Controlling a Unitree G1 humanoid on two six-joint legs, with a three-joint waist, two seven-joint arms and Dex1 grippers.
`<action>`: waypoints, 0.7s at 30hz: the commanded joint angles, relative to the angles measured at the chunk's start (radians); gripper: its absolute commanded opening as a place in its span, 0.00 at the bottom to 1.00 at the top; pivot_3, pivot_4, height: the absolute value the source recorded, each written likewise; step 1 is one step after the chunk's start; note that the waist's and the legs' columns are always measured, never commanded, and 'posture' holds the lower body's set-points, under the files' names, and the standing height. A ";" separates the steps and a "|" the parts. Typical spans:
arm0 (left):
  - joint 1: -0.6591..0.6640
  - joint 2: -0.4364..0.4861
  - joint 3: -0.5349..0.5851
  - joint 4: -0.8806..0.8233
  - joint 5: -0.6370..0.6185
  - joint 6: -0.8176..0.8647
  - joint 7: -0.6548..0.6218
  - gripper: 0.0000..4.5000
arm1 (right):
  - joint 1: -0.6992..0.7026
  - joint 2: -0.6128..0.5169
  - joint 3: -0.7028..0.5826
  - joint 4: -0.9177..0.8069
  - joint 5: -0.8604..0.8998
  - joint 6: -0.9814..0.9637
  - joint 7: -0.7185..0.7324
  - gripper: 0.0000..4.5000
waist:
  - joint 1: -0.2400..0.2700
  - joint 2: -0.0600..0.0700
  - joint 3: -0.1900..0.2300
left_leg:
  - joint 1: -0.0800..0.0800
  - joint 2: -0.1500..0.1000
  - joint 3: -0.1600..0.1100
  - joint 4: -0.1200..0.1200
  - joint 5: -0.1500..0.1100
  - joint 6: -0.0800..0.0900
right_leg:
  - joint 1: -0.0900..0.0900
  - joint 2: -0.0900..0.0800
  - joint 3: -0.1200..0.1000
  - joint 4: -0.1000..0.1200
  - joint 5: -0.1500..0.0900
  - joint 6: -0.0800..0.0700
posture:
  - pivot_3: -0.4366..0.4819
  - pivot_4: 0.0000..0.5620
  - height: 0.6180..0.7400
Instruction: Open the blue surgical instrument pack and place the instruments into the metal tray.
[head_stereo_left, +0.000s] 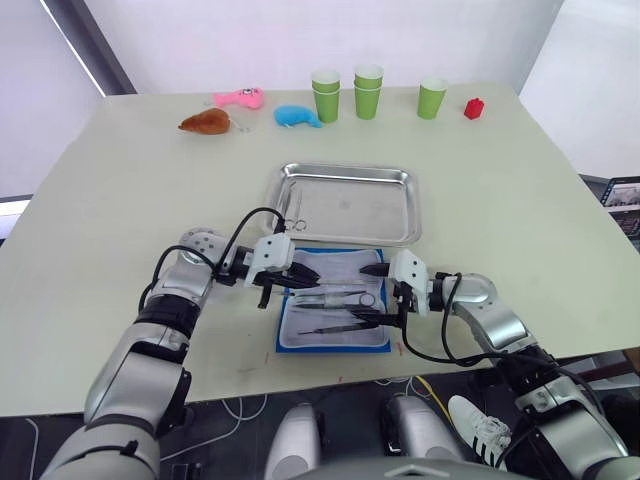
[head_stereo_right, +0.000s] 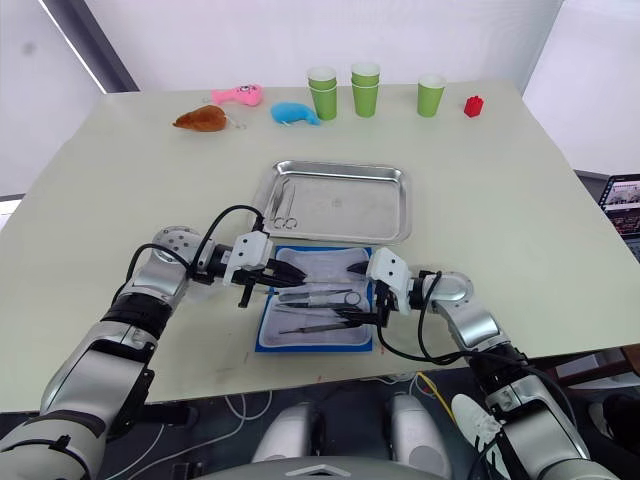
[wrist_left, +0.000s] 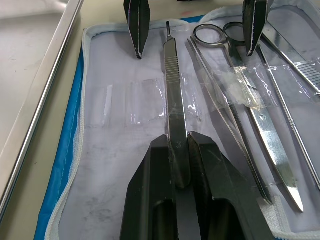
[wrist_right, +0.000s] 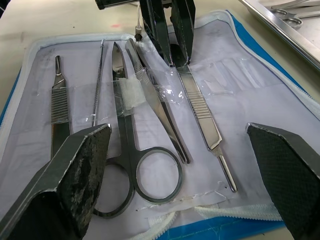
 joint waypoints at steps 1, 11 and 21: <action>-0.007 0.038 0.005 -0.055 0.040 0.044 -0.005 0.02 | 0.056 -0.021 0.069 0.119 -0.105 0.048 -0.024 1.00 | 0.000 0.000 0.000 | 0.000 0.000 0.000 0.000 0.000 0.000 | 0.000 0.000 0.000 0.000 0.000 0.000 | 0.48 0.27 1.00; 0.015 0.090 0.013 -0.299 0.025 0.285 -0.028 0.02 | 0.060 -0.021 0.072 0.122 -0.106 0.048 -0.022 1.00 | -0.002 0.000 0.000 | 0.000 0.000 0.000 0.000 0.000 0.000 | 0.000 0.000 0.000 0.000 0.000 0.000 | 0.48 0.27 1.00; 0.027 0.164 0.024 -0.400 0.033 0.365 -0.045 0.02 | 0.057 -0.017 0.074 0.128 -0.107 0.044 -0.023 1.00 | -0.002 0.000 0.000 | -0.001 0.001 0.001 0.000 0.000 0.000 | -0.001 0.000 0.001 0.000 0.000 -0.001 | 0.48 0.27 1.00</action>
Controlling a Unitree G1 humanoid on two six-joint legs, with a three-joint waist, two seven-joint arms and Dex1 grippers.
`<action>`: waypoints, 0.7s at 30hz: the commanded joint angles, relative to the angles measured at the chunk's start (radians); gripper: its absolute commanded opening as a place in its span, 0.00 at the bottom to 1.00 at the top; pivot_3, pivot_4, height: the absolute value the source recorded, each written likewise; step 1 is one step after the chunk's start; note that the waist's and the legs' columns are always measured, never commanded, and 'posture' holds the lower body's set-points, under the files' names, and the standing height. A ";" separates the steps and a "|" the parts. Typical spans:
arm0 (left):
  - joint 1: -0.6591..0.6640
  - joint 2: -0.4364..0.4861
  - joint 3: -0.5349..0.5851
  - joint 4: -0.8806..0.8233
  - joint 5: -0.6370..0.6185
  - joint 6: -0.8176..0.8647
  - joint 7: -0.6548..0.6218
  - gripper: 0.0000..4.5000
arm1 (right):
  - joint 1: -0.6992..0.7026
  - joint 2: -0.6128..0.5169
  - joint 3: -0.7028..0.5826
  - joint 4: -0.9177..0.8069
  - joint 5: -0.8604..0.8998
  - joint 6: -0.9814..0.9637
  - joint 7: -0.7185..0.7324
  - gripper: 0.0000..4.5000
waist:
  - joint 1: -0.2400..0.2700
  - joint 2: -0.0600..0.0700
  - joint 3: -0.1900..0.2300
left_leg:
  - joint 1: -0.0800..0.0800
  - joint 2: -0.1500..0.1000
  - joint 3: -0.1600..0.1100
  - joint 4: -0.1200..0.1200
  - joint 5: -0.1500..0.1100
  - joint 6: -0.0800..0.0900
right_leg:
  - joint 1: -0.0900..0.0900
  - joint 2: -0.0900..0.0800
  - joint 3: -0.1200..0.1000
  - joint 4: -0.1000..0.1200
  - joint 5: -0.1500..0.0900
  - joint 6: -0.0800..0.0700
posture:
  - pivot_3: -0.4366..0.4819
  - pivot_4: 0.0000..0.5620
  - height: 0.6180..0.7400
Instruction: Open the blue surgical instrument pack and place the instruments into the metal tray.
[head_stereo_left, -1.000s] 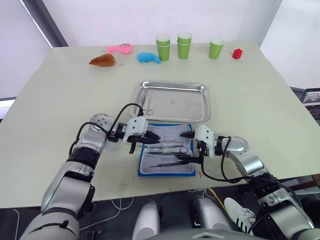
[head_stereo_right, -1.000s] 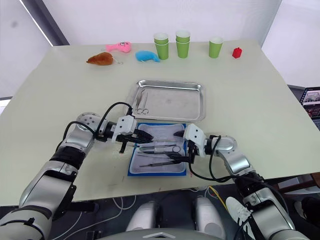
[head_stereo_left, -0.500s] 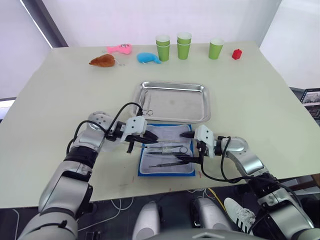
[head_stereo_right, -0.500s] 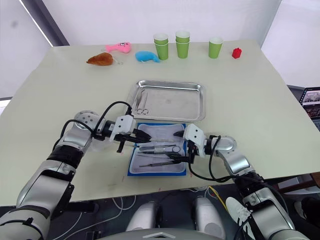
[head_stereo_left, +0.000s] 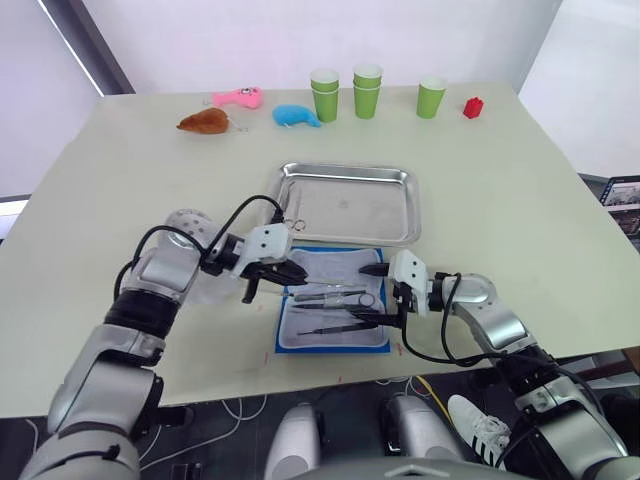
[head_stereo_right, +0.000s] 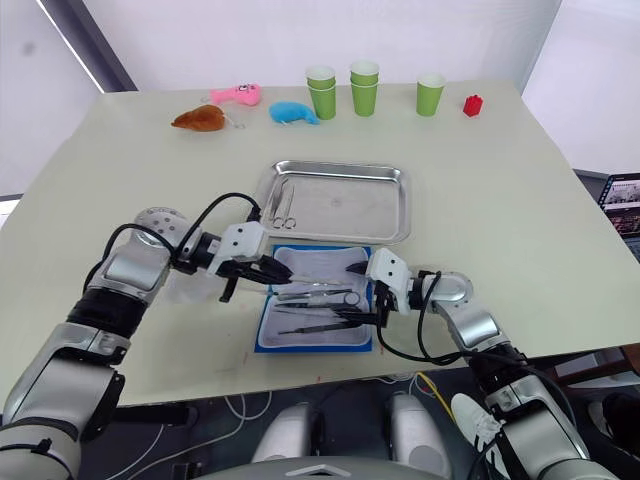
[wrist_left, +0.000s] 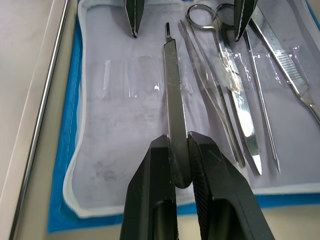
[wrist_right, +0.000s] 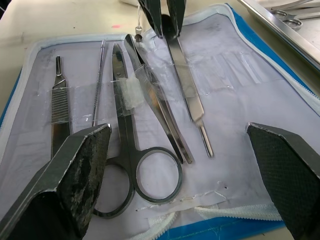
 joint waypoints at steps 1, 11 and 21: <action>-0.006 0.036 0.033 -0.044 -0.018 -0.002 -0.026 0.02 | 0.057 -0.018 0.073 0.127 -0.107 0.053 -0.024 1.00 | 0.000 0.000 0.000 | 0.000 0.000 0.000 0.000 0.000 0.000 | 0.000 0.000 0.000 0.000 0.000 0.000 | 0.48 0.27 1.00; -0.045 0.088 0.043 -0.038 -0.020 -0.004 -0.058 0.02 | 0.056 -0.017 0.075 0.131 -0.108 0.050 -0.022 1.00 | 0.000 0.000 0.000 | 0.000 0.000 0.001 0.000 0.000 0.000 | 0.000 0.000 0.000 0.000 0.000 -0.001 | 0.48 0.27 1.00; -0.072 0.161 0.056 -0.060 -0.038 0.030 -0.106 0.02 | 0.053 -0.012 0.077 0.140 -0.109 0.044 -0.022 1.00 | 0.000 0.000 0.000 | 0.000 0.001 0.001 0.000 0.000 0.000 | -0.001 0.001 0.001 0.000 0.000 -0.001 | 0.48 0.27 1.00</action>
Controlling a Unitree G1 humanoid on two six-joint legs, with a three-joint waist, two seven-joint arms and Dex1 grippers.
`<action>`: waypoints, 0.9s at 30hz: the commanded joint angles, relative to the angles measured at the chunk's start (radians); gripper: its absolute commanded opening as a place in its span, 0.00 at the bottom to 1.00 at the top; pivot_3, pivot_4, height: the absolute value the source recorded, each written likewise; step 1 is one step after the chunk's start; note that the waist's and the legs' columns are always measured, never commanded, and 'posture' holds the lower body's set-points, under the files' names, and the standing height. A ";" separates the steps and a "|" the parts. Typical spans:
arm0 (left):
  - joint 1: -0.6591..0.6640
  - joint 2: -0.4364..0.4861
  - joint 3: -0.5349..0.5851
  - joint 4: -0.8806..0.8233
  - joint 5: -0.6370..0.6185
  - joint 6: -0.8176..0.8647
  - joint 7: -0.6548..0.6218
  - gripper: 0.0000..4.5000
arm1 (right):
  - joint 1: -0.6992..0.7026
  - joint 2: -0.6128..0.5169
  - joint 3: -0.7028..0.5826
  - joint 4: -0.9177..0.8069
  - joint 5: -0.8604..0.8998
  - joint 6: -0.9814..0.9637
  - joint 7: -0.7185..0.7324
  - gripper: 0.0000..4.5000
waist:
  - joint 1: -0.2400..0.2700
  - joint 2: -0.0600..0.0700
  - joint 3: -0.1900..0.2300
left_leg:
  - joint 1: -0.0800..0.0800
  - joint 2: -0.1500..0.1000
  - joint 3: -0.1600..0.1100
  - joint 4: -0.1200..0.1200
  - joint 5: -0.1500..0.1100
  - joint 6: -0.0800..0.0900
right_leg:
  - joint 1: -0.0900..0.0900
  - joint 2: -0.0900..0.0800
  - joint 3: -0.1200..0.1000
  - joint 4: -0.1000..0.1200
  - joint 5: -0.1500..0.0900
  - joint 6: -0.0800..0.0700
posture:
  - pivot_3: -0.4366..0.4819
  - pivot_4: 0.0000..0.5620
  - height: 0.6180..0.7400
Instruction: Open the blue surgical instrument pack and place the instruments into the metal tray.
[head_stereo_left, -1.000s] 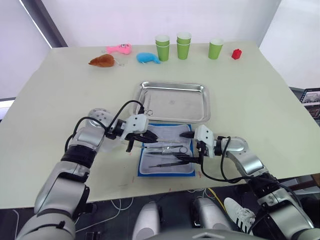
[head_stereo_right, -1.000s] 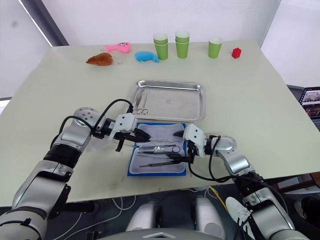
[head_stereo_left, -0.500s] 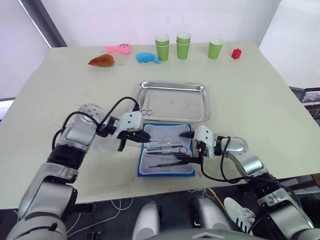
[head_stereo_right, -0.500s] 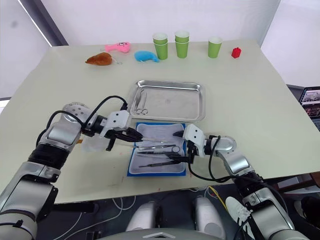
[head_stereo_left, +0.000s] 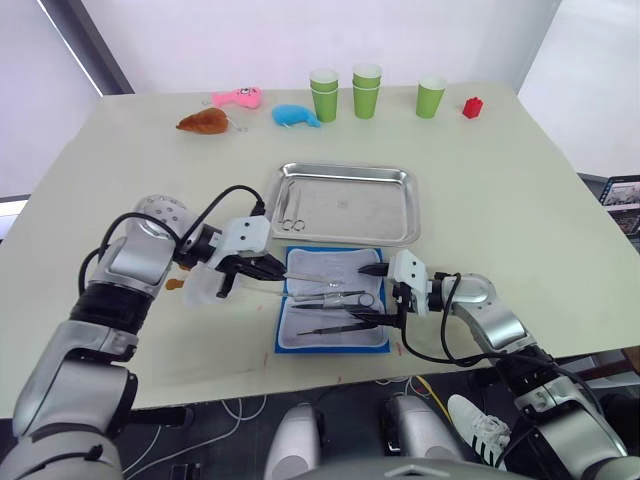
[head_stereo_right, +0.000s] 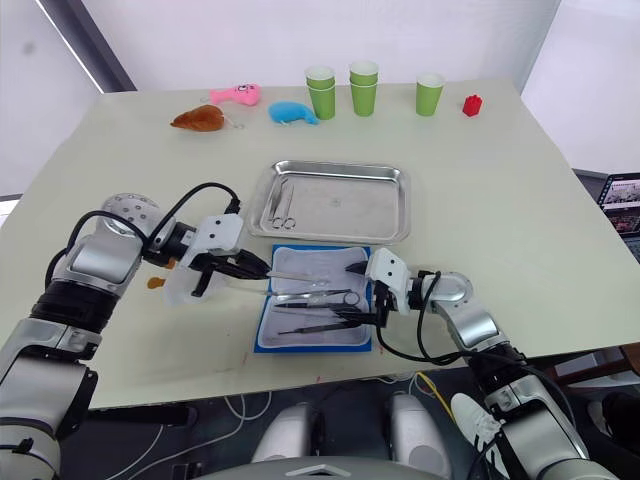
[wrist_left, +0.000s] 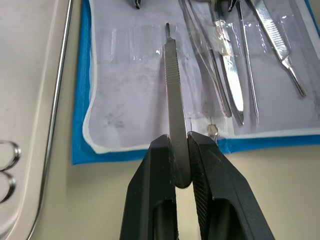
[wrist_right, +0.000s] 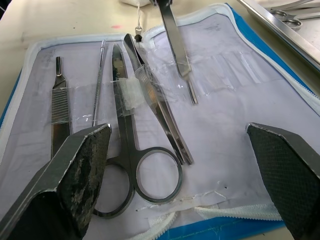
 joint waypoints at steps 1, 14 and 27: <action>-0.035 0.048 0.048 -0.037 -0.037 0.006 -0.054 0.02 | 0.054 -0.015 0.076 0.138 -0.109 0.046 -0.020 1.00 | 0.000 0.000 0.000 | 0.000 0.000 0.000 0.000 0.000 0.000 | 0.000 0.000 0.000 0.000 0.000 0.000 | 0.48 0.27 1.00; -0.009 0.230 -0.003 -0.087 -0.164 0.048 -0.056 0.02 | 0.036 -0.009 0.083 0.158 -0.113 0.034 -0.005 1.00 | -0.001 -0.002 0.000 | 0.001 0.001 0.001 0.000 0.000 0.000 | 0.000 0.001 0.001 0.001 0.000 -0.001 | 0.48 0.27 1.00; -0.018 -0.040 0.202 -0.164 -0.210 0.451 0.429 0.02 | 0.030 -0.011 0.086 0.169 -0.115 0.026 -0.004 1.00 | 0.000 -0.002 -0.001 | 0.001 0.002 0.001 0.001 0.000 0.000 | 0.000 0.002 0.001 0.001 0.002 0.001 | 0.48 0.27 1.00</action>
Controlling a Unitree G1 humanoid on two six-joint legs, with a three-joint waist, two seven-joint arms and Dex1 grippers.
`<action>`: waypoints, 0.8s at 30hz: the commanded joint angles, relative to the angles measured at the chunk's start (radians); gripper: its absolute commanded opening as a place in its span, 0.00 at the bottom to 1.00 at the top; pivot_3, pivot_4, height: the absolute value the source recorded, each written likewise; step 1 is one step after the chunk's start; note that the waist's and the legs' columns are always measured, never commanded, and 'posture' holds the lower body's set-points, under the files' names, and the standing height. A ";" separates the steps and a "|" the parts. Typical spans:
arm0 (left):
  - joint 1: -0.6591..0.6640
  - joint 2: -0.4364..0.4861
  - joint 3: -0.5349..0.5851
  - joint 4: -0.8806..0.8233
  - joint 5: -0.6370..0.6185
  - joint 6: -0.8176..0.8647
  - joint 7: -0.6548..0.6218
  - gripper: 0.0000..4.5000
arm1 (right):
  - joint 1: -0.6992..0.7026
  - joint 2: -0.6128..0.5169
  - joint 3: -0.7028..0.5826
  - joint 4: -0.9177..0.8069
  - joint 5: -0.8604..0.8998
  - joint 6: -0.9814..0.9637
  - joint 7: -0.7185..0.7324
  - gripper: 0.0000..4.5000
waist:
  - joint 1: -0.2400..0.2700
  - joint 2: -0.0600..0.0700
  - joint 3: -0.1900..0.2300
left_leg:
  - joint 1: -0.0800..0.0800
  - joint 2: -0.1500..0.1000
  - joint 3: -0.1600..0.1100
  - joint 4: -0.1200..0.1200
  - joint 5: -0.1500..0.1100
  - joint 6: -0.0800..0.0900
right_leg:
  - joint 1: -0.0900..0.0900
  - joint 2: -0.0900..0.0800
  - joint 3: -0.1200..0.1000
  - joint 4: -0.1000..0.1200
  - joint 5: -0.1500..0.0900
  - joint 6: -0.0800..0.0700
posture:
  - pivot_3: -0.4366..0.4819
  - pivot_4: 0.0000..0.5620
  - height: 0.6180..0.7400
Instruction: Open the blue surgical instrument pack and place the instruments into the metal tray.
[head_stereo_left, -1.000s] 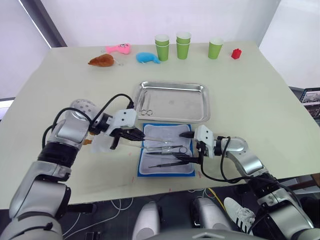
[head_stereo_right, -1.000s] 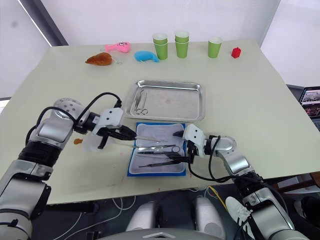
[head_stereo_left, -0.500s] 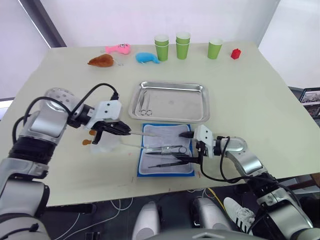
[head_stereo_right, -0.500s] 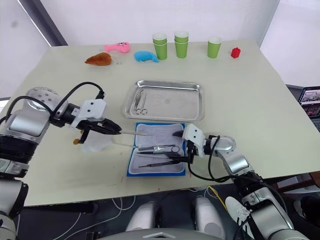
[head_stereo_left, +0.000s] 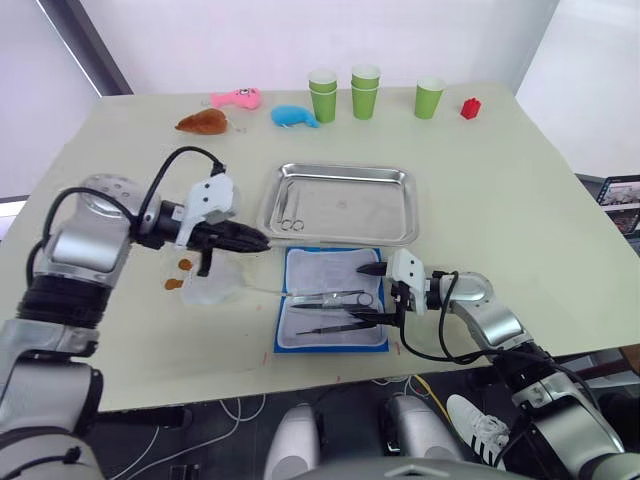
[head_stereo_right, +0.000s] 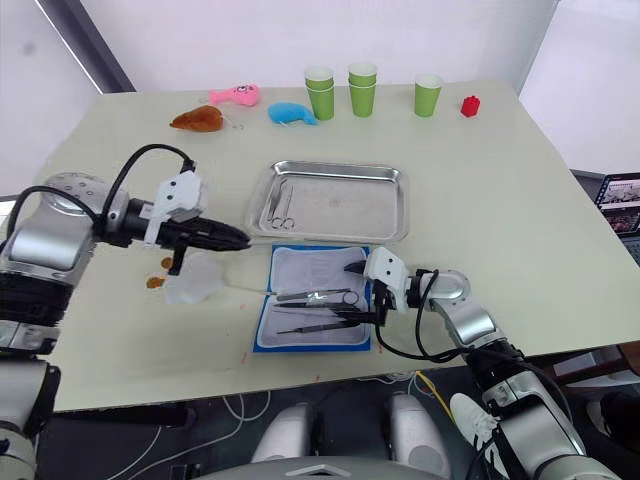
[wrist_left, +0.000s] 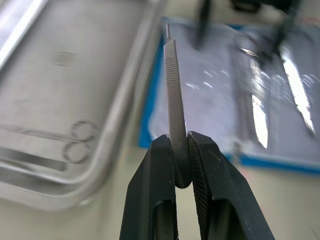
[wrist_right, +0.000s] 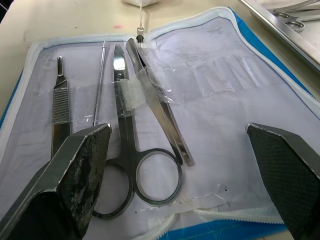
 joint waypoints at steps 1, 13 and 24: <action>-0.017 -0.099 0.094 -0.091 -0.019 0.176 0.235 0.02 | 0.054 -0.020 0.078 0.130 -0.115 0.047 -0.017 1.00 | 0.000 0.000 0.000 | 0.000 0.000 0.000 0.000 0.000 0.000 | 0.000 0.000 0.000 0.000 0.000 0.001 | 0.48 0.27 1.00; 0.041 -0.554 0.205 -0.319 0.099 0.543 0.996 0.02 | 0.068 -0.016 0.078 0.122 -0.112 0.049 -0.029 1.00 | -0.002 0.001 -0.002 | 0.001 0.000 -0.002 0.000 0.000 0.000 | 0.001 0.001 0.001 0.000 0.002 0.001 | 0.48 0.27 1.00; 0.000 -0.721 0.244 -0.161 0.172 0.499 1.248 0.02 | 0.057 -0.013 0.081 0.133 -0.114 0.042 -0.026 1.00 | -0.001 0.000 -0.003 | 0.001 -0.001 -0.003 0.000 0.000 0.000 | 0.002 0.001 0.000 0.000 0.003 0.000 | 0.48 0.27 1.00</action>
